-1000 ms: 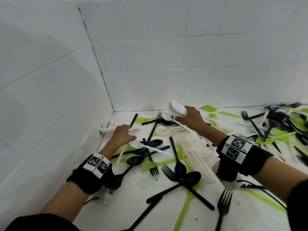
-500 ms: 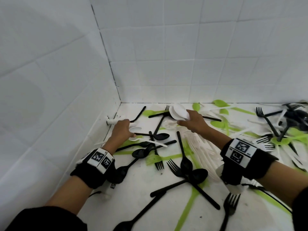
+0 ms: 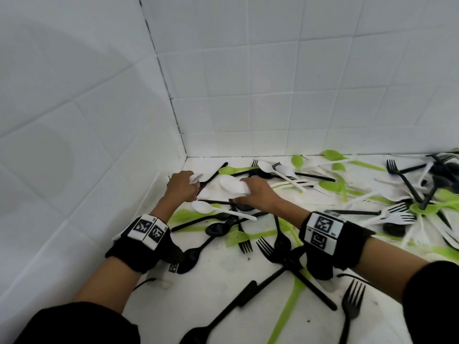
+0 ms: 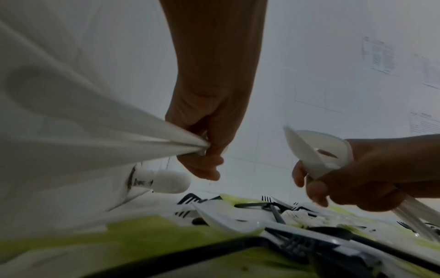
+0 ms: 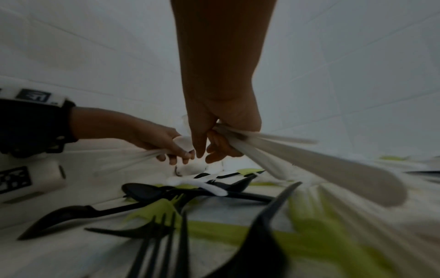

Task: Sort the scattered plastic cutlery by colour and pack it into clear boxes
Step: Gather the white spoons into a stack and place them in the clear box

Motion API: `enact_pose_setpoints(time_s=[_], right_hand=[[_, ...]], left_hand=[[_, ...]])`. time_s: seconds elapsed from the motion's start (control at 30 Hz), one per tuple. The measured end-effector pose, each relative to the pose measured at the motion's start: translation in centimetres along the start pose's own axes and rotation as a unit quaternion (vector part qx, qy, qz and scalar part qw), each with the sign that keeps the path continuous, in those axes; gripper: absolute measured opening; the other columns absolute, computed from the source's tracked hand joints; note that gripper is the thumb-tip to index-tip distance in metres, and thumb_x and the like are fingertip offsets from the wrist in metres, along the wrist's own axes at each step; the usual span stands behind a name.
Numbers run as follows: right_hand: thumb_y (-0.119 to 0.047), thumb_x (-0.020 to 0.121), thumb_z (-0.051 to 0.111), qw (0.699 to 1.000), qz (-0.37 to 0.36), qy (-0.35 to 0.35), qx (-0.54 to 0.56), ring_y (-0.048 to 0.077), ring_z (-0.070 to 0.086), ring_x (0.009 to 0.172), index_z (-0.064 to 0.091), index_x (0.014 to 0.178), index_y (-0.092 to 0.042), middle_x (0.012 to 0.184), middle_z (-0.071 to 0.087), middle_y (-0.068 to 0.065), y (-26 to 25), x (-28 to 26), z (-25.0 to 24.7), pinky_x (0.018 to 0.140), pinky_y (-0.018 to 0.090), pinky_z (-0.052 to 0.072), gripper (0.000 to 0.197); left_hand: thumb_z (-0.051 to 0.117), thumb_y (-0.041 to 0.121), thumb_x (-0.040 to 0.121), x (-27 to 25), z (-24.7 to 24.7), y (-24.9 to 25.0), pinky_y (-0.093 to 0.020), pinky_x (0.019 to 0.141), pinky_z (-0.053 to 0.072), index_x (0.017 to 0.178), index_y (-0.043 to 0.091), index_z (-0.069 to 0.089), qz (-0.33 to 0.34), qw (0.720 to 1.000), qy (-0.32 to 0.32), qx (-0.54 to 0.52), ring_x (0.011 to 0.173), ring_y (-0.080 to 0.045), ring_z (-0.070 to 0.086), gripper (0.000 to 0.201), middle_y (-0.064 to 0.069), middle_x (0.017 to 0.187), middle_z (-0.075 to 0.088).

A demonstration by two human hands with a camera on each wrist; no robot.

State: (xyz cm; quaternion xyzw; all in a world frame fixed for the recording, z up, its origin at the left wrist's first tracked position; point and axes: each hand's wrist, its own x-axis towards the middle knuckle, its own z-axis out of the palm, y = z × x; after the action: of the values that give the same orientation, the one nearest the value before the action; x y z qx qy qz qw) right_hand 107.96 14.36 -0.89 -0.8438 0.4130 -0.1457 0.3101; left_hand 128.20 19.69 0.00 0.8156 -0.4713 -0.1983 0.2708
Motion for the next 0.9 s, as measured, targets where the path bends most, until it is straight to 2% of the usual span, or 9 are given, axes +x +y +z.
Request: enact_pose_setpoints(time_s=[0.07,0.17,0.43,0.53,0.6,0.67,0.73,0.8,0.9], right_hand=[[-0.027,0.080,0.070,0.999,0.004,-0.027,-0.018,0.028,0.048,0.121,0.051,0.129,-0.005,0.129,0.055,0.014,-1.1,0.4,1.0,0.091,0.028,0.037,0.056],[-0.030,0.074,0.076,0.997,-0.004,-0.065,-0.049,0.026,0.053,0.110,0.059,0.113,-0.007,0.117,0.061,0.010,-1.6,0.6,2.1,0.078,0.030,0.041,0.048],[-0.028,0.072,0.071,0.998,-0.006,-0.046,-0.047,0.025,0.057,0.097,0.063,0.095,-0.006,0.099,0.064,0.010,-0.7,-0.3,0.0,0.068,0.028,0.040,0.033],[-0.030,0.077,0.070,1.000,-0.004,-0.001,-0.028,0.025,0.058,0.103,0.064,0.106,-0.011,0.109,0.065,0.010,-0.1,-0.7,-2.5,0.076,0.029,0.042,0.035],[-0.030,0.082,0.067,0.998,0.023,0.047,-0.026,0.026,0.058,0.106,0.064,0.113,-0.012,0.111,0.065,0.011,0.7,-0.6,-4.4,0.079,0.031,0.043,0.036],[-0.031,0.083,0.065,0.993,0.051,0.103,-0.003,0.025,0.061,0.087,0.067,0.100,-0.013,0.095,0.066,0.011,1.6,-0.2,-6.3,0.069,0.028,0.041,0.025],[-0.026,0.084,0.063,0.987,0.060,0.139,0.046,0.016,0.059,0.058,0.062,0.082,-0.013,0.076,0.063,0.008,2.5,0.5,-7.5,0.057,0.027,0.044,0.013],[-0.020,0.085,0.060,0.983,0.061,0.150,0.084,0.007,0.054,0.039,0.061,0.085,-0.004,0.070,0.062,0.007,3.7,1.1,-8.3,0.049,0.025,0.047,0.016],[-0.022,0.083,0.064,0.990,0.047,0.131,0.031,-0.001,0.055,0.041,0.064,0.095,-0.004,0.081,0.063,0.010,5.0,2.6,-8.1,0.046,0.020,0.042,0.022]], left_hand=[[0.057,0.003,0.078,0.3,-0.6,0.0,-0.043,0.073,0.055,0.086,-0.005,0.062,0.012,1.000,0.011,-0.005,0.075,-0.039,0.068,0.012,-0.024,0.086,0.067],[0.060,0.006,0.080,0.3,-1.1,0.3,-0.035,0.065,0.049,0.085,-0.001,0.063,0.036,0.999,0.011,0.013,0.076,-0.035,0.066,0.010,-0.020,0.085,0.067],[0.064,0.009,0.080,1.5,-0.2,0.0,-0.009,0.037,0.035,0.067,0.012,0.054,0.025,0.996,-0.071,0.048,0.049,-0.015,0.055,0.017,0.008,0.042,0.054],[0.073,0.013,0.077,1.8,1.0,-0.1,-0.012,0.041,0.039,0.092,0.008,0.060,0.024,0.994,-0.091,0.060,0.054,-0.011,0.060,0.020,-0.005,0.074,0.063],[0.078,0.022,0.074,2.0,2.0,0.0,-0.021,0.064,0.042,0.107,0.004,0.062,0.039,0.989,-0.086,0.114,0.089,-0.024,0.062,0.041,-0.013,0.100,0.064],[0.080,0.028,0.071,2.3,2.8,0.2,-0.026,0.080,0.036,0.117,0.004,0.059,0.048,0.983,-0.074,0.160,0.112,-0.028,0.052,0.056,-0.013,0.116,0.061],[0.080,0.028,0.071,2.3,3.1,0.1,-0.026,0.078,0.035,0.117,0.001,0.058,0.047,0.981,-0.072,0.173,0.113,-0.028,0.051,0.058,-0.015,0.119,0.059],[0.079,0.025,0.072,2.4,3.3,0.2,-0.027,0.078,0.036,0.116,0.000,0.057,0.047,0.981,-0.069,0.176,0.111,-0.029,0.052,0.056,-0.016,0.119,0.059],[0.076,0.019,0.074,2.2,3.4,0.4,-0.029,0.072,0.035,0.100,0.000,0.062,0.063,0.980,-0.067,0.179,0.104,-0.031,0.056,0.035,-0.016,0.106,0.062]])
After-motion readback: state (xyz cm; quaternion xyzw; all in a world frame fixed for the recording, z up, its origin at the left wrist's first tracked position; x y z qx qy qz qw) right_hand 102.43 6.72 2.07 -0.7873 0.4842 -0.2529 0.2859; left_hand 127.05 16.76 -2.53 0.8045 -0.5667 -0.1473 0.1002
